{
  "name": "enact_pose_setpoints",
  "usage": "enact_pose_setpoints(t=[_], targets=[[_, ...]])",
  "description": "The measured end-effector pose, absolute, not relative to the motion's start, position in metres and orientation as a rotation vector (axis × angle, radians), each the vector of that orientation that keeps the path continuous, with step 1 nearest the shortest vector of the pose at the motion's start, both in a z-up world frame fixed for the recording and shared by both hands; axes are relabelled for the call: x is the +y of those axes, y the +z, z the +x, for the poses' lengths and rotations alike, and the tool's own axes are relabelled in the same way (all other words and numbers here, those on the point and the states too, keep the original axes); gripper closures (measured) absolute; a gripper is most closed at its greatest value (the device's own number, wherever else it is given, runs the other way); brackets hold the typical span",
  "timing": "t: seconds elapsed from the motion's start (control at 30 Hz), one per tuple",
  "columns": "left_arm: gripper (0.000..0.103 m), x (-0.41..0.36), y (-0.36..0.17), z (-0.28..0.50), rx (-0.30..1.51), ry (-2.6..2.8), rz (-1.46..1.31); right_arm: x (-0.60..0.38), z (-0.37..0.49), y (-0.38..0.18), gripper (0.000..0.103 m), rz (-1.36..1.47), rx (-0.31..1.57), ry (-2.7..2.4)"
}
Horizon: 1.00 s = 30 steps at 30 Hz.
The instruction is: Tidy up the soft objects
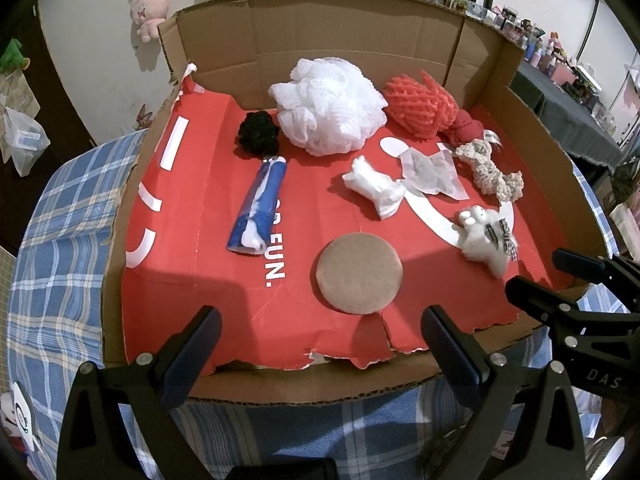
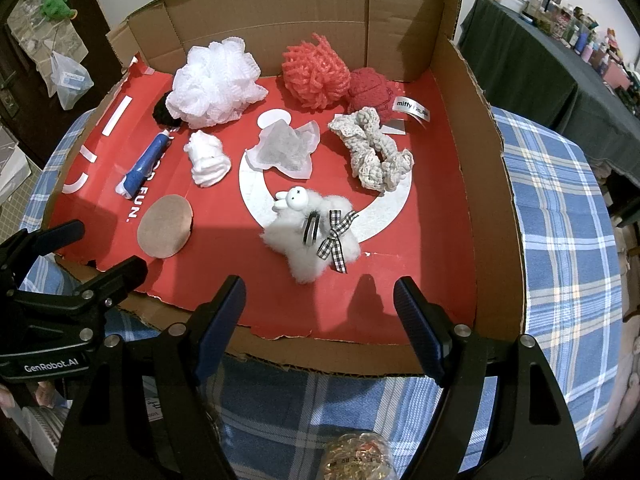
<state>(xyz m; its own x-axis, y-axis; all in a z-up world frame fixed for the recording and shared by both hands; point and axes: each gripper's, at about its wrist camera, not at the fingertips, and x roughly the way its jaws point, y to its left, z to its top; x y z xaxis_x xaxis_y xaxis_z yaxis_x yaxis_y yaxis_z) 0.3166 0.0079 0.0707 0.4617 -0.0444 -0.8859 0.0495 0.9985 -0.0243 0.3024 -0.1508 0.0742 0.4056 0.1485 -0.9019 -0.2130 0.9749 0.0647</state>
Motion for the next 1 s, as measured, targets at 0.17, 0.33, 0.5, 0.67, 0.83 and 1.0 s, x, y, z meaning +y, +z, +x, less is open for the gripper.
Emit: enact_pose_setpoints(t=[0.17,0.33,0.5,0.67,0.83,1.0], targets=[[0.001,0.0075,0.07,0.3171,1.09,-0.058,-0.002,-0.1507,0.3024,0.0741,0.027,-0.065,1.131,0.228],[0.001,0.0087,0.0691,0.3175,1.094,-0.062,-0.011,-0.1506,0.3026,0.0746,0.027,-0.064,1.131,0.228],[0.001,0.0096,0.0687,0.3177,1.093,-0.064,-0.015,-0.1506,0.3025,0.0743,0.027,-0.064,1.131,0.228],[0.001,0.0095,0.0687,0.3174,1.093,-0.064,-0.015,-0.1508,0.3033,0.0741,0.027,-0.065,1.133,0.23],[0.001,0.0091,0.0686,0.3175,1.092,-0.063,-0.012,-0.1512,0.3032,0.0735,0.027,-0.064,1.132,0.229],[0.001,0.0086,0.0686,0.3172,1.09,-0.063,-0.011,-0.1513,0.3029,0.073,0.027,-0.065,1.133,0.23]])
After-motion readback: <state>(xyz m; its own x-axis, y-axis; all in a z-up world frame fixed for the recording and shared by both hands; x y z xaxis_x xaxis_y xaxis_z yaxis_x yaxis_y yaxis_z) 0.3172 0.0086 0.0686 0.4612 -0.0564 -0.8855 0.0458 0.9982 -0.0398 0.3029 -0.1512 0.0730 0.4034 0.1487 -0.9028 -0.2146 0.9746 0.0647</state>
